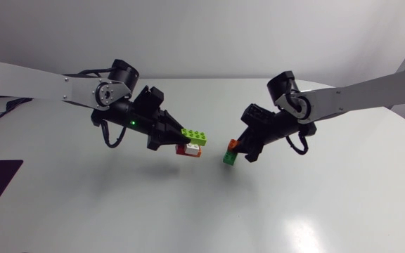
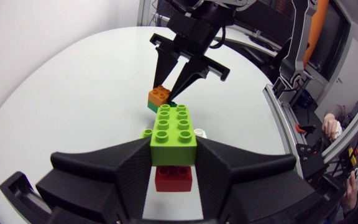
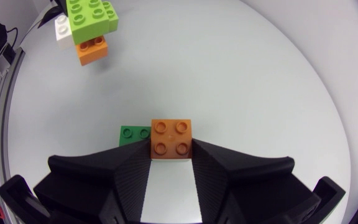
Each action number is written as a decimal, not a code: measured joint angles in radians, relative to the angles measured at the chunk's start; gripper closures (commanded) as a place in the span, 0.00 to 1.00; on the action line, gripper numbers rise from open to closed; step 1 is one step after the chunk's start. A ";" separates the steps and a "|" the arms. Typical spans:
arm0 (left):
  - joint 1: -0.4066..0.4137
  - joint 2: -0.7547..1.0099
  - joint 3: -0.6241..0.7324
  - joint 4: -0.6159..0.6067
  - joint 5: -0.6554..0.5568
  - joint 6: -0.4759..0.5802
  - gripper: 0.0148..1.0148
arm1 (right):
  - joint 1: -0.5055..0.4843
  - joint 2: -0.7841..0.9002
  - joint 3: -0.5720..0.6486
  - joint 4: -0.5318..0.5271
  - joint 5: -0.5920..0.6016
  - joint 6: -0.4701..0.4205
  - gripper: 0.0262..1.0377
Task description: Separate the duplo bricks
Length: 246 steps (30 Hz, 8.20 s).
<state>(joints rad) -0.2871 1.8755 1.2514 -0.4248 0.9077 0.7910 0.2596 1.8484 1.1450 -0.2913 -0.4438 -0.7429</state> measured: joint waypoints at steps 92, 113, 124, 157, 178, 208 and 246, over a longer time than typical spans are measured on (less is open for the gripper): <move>-0.077 0.063 0.220 -0.589 0.191 0.264 0.76 | 0.090 -0.151 0.114 -0.445 -0.496 -0.085 0.37; -0.080 0.065 0.222 -0.616 0.200 0.287 0.04 | 0.101 -0.136 0.116 -0.494 -0.524 -0.112 0.84; -0.026 0.066 0.239 -0.664 0.210 0.343 0.03 | 0.050 -0.135 0.127 -0.517 -0.535 -0.140 0.84; -0.051 0.113 0.282 -0.671 0.227 0.375 0.16 | -0.013 -0.135 0.201 -0.541 -0.605 -0.132 0.84; -0.060 0.136 0.294 -0.671 0.230 0.375 0.76 | 0.009 -0.132 0.201 -0.537 -0.602 -0.126 0.84; -0.088 0.090 0.154 -0.481 0.165 0.360 0.79 | -0.031 -0.050 0.287 -0.673 -0.683 -0.168 0.84; -0.029 0.232 0.004 -0.153 0.025 0.251 0.77 | -0.218 -0.072 -0.201 -0.015 -0.018 -0.053 0.83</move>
<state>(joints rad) -0.3157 2.1078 1.2552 -0.5774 0.9329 1.0420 0.0414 1.7760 0.9436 -0.3065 -0.4618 -0.7959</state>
